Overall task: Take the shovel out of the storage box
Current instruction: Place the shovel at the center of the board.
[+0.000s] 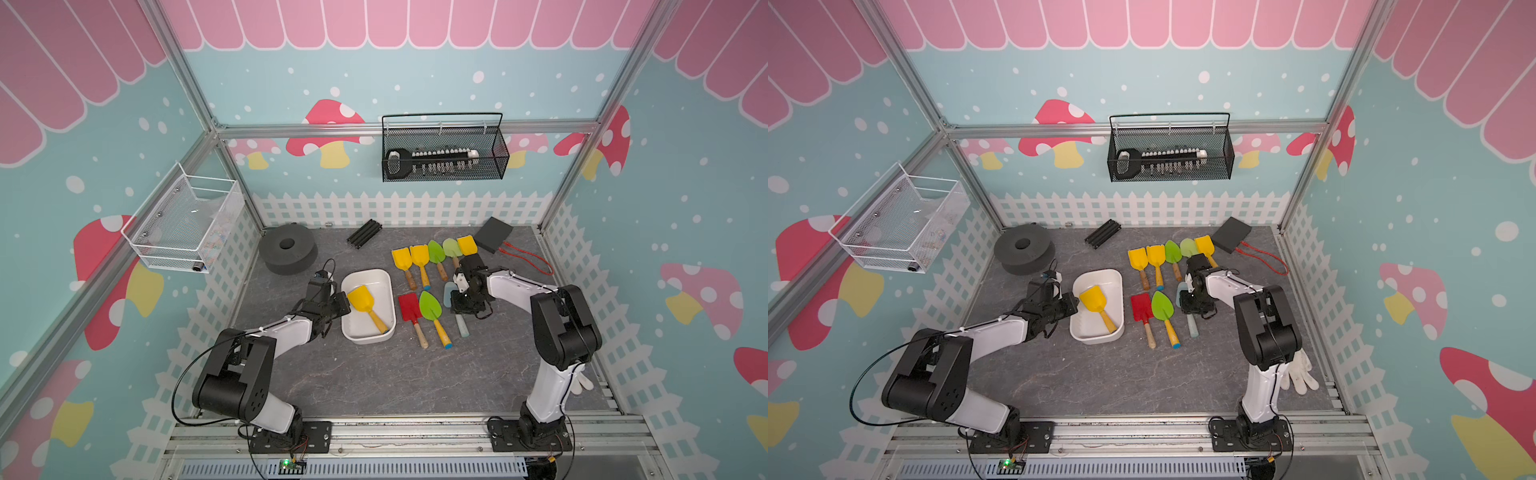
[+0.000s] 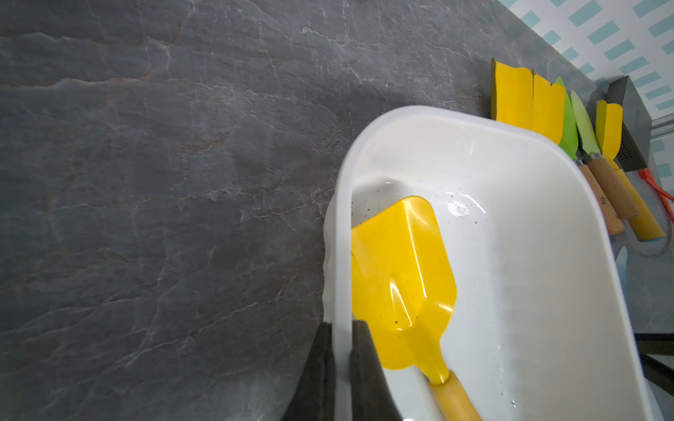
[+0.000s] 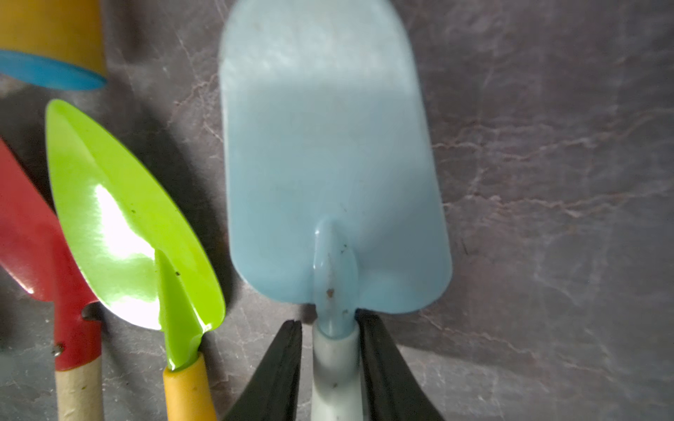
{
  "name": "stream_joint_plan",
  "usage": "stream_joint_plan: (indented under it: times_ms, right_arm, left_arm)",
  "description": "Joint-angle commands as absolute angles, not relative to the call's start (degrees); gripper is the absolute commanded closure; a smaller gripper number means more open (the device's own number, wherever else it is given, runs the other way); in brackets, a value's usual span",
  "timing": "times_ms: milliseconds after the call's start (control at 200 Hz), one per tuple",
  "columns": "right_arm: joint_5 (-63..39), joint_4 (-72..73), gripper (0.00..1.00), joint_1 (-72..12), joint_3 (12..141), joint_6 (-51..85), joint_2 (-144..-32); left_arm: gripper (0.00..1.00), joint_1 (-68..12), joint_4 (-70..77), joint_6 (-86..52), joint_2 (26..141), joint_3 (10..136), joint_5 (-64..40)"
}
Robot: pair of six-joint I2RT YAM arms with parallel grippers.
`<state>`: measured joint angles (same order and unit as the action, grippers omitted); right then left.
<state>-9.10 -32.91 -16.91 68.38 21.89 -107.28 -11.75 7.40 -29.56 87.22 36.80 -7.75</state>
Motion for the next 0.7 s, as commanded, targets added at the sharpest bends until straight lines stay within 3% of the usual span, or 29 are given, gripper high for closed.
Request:
stream_joint_plan:
  times_ms: [0, 695]
  right_arm:
    - [-8.15, -34.77, 0.62, -16.7, 68.51, 21.97, -106.59]
    - [-5.41, -38.45, 0.52, -20.29, 70.11, 17.96, -96.48]
  left_arm:
    - [0.96, -11.87, 5.91, -29.0, 87.98, 37.1, -7.62]
    - [0.96, -11.87, 5.57, -29.0, 88.0, 37.25, -7.7]
